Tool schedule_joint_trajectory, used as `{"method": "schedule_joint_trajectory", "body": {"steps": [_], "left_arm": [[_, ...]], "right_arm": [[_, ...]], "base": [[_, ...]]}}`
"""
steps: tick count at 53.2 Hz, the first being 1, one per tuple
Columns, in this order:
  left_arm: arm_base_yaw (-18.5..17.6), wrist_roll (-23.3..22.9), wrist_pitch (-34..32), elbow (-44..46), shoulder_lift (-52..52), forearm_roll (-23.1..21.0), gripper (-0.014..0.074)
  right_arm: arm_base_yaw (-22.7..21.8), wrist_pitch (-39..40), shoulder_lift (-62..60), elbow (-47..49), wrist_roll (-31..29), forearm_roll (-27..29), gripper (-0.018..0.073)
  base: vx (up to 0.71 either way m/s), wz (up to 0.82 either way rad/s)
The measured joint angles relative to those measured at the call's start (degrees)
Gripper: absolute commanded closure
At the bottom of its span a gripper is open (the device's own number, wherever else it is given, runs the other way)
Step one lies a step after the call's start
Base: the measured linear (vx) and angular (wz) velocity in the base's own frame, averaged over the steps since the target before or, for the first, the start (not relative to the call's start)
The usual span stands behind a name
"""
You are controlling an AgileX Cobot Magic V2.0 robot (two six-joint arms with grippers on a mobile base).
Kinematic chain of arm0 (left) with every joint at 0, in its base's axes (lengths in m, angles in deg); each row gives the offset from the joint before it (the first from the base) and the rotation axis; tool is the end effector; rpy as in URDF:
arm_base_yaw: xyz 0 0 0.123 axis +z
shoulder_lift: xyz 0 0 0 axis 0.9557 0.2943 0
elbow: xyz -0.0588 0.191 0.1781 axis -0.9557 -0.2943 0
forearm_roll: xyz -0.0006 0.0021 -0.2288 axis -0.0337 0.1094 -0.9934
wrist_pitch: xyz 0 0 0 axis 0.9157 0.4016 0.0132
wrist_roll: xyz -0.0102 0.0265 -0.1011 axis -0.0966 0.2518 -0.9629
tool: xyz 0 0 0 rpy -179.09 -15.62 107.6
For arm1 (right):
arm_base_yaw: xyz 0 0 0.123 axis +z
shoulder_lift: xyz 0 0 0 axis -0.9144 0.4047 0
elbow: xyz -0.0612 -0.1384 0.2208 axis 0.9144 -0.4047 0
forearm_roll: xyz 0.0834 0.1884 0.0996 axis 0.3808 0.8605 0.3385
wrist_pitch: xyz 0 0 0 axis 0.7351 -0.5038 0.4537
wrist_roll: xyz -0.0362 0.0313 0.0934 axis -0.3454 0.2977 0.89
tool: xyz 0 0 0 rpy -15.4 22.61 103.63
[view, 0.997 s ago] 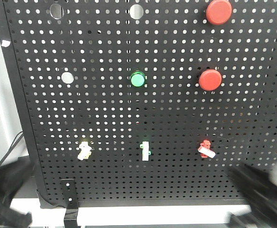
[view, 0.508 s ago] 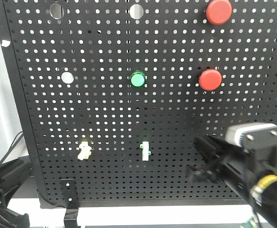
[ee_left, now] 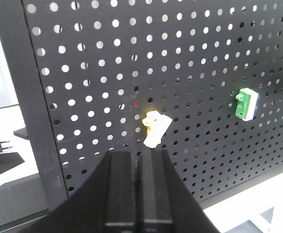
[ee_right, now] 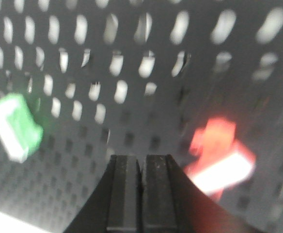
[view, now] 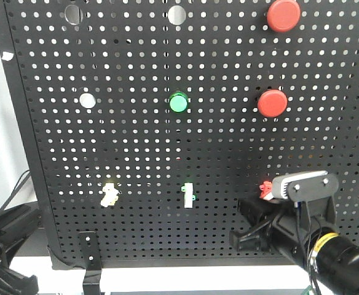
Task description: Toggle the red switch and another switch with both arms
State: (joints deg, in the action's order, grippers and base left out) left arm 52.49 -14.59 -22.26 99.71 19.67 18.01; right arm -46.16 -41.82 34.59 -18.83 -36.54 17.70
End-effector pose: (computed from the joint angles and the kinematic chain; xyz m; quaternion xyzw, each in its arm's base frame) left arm 0.1872 -0.0746 0.3095 0.1602 0.7113 -0.1221 0.6734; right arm 0.2851 0.1119 0.2645 -0.1240 0.7617 0.1660 0.6139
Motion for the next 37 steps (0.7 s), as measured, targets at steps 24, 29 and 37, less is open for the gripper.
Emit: {"method": "schedule_joint_trajectory", "body": {"steps": [24, 29, 37], "left_arm": [[0.0, 0.0, -2.9, 0.0, 0.0, 0.0, 0.0594], [0.0, 0.0, -2.9, 0.0, 0.0, 0.0, 0.0594], [0.0, 0.0, -3.0, 0.0, 0.0, 0.0, 0.0594]], "right_arm": [[0.0, -2.5, -5.5, 0.0, 3.2, -7.0, 0.0566], [0.0, -2.5, -8.4, 0.0, 3.4, -7.4, 0.0566], [0.0, -5.1, -15.3, 0.0, 3.4, -8.7, 0.0566]], "base": [[0.00, 0.00], [0.00, 0.00], [0.00, 0.00]]}}
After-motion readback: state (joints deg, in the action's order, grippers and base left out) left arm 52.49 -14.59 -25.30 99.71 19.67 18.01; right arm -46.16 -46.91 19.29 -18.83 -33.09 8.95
